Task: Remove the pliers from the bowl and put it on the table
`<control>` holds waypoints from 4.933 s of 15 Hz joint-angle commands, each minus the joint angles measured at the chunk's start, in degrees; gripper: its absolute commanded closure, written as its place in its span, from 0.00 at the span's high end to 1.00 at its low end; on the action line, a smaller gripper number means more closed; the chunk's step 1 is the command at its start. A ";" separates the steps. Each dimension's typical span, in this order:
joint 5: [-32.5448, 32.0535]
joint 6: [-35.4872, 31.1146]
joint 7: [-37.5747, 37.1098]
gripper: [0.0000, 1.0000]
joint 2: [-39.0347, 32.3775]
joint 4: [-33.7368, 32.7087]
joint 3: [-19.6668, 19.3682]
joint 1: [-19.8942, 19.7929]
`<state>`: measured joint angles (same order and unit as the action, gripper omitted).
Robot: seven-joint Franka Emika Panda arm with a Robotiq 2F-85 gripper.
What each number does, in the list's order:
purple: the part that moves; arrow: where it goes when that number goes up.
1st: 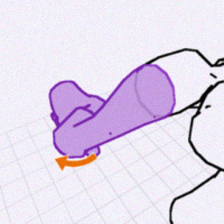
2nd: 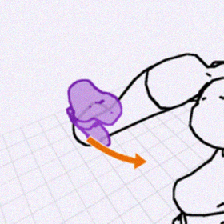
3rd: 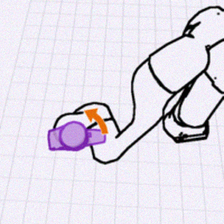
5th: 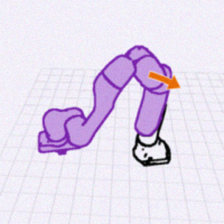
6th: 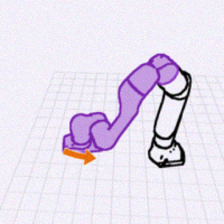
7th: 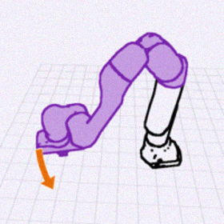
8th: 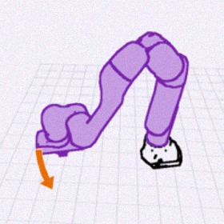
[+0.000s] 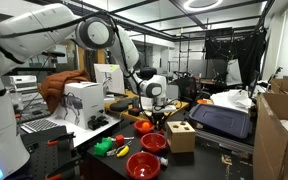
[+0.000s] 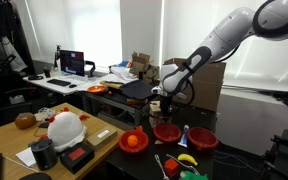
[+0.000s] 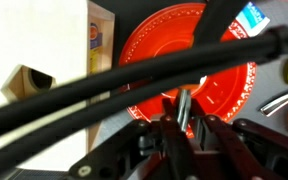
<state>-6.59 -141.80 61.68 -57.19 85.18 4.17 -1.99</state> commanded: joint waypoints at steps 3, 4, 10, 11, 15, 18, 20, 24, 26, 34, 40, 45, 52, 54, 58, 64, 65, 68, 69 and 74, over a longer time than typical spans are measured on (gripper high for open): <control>0.32 8.02 -7.35 0.05 8.50 6.02 0.89 -0.07; 0.85 9.13 -8.06 0.05 9.19 6.53 1.52 -0.35; 2.85 11.31 -12.42 0.05 11.66 11.30 4.12 -0.34; 3.20 11.11 -12.95 0.05 11.91 12.36 4.67 -0.34; 5.51 9.01 -15.80 0.05 12.07 17.06 7.15 0.05; 6.57 6.89 -17.63 0.05 11.37 20.12 9.01 0.61; 7.34 6.14 -18.20 0.05 10.73 21.57 10.30 0.71; 9.06 6.50 -18.34 0.05 8.79 22.72 12.45 0.72; 9.81 6.77 -17.89 0.05 7.92 22.87 13.18 0.43; 9.09 1.25 -16.07 0.05 5.41 23.37 12.23 -1.59; 9.68 -4.91 -14.62 0.05 3.64 23.76 13.08 -5.56; 9.60 -9.19 -15.87 0.05 4.67 24.64 13.51 -7.68; 9.45 -13.82 -17.60 0.05 3.49 24.70 13.34 -8.20; 8.20 -17.96 -18.71 0.05 2.23 25.00 11.87 -6.67; 4.71 -25.79 -21.61 0.05 -0.41 25.89 8.71 -4.08; -1.76 -30.64 -27.47 0.05 -1.61 26.63 6.00 -1.85; -2.62 -31.08 -28.43 0.05 -1.47 26.83 5.62 -1.54; -5.17 -33.30 -31.40 0.05 -1.19 27.46 3.79 0.20; -6.21 -35.01 -32.61 0.05 -1.03 27.87 2.48 1.54; -9.92 -41.35 -37.94 0.05 0.79 30.97 -2.36 6.54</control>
<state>-14.54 -179.89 27.31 -58.69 113.18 4.33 1.98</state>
